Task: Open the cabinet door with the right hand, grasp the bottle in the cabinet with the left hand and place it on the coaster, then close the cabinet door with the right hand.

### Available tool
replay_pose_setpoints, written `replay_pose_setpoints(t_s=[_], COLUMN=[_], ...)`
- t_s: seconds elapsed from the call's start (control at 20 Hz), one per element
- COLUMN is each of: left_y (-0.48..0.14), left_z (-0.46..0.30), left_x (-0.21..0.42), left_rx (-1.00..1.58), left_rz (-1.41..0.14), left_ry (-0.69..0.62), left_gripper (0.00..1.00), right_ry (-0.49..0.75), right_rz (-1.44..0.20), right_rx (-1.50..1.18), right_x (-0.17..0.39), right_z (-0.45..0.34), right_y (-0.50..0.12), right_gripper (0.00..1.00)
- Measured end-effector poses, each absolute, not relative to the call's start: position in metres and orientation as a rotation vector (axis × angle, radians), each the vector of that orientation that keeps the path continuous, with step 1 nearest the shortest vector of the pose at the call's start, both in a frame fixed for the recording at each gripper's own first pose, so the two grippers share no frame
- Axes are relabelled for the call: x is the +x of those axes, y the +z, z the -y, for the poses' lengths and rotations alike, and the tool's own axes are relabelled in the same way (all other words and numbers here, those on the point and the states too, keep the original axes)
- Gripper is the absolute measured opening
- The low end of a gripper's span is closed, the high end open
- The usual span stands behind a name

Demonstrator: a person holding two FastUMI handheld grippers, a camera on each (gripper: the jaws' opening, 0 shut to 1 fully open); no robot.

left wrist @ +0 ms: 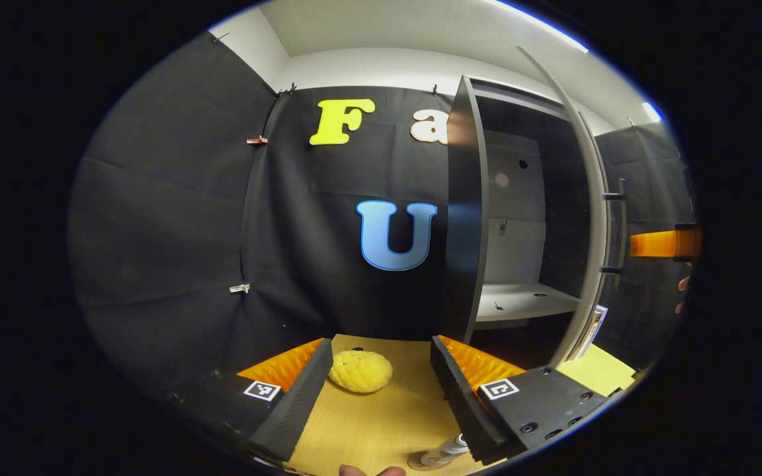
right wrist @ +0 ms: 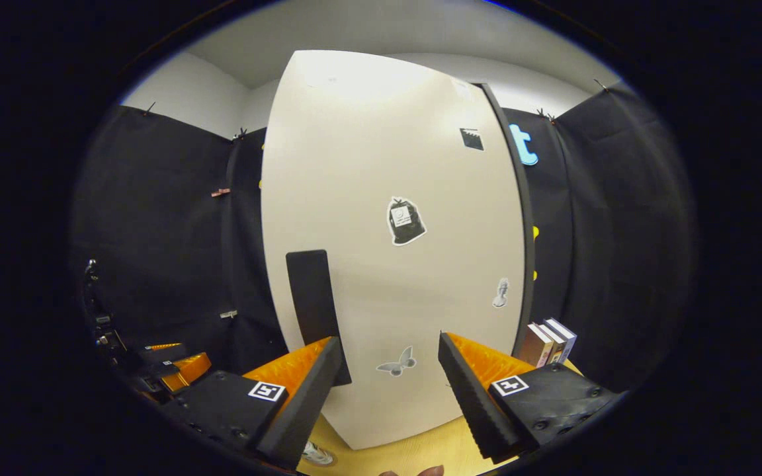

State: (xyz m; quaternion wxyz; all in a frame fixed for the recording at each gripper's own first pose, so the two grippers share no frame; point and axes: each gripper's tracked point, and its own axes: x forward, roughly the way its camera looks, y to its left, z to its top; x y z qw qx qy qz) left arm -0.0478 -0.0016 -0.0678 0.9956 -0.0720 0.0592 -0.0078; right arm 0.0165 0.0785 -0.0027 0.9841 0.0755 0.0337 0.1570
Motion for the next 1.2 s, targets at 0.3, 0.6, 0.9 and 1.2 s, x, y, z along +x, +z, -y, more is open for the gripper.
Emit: replay_pose_setpoints(t_s=[0.3,0.6,0.9,1.2], left_y=[-0.065,-0.053,-0.042,-0.035], left_z=[0.009,0.019,0.034,0.054], left_x=[-0.043,-0.031,-0.019,-0.015], left_rx=[-0.12,-0.099,-0.082,-0.075], left_rz=[-0.126,-0.115,-0.095,-0.077], left_ry=[-0.032,-0.054,-0.091,-0.121], left_gripper=[0.93,0.94,0.94,0.94], right_ry=[0.291,0.246,0.199,0.141], right_rz=[-0.047,-0.057,-0.057,-0.053], right_rx=[0.159,0.14,0.112,0.096], right_x=[0.017,0.012,0.011,0.012], right_z=[-0.082,-0.066,-0.044,-0.016], right_y=[-0.002,-0.013,-0.021,-0.028], right_gripper=[0.97,0.97,0.97,0.97])
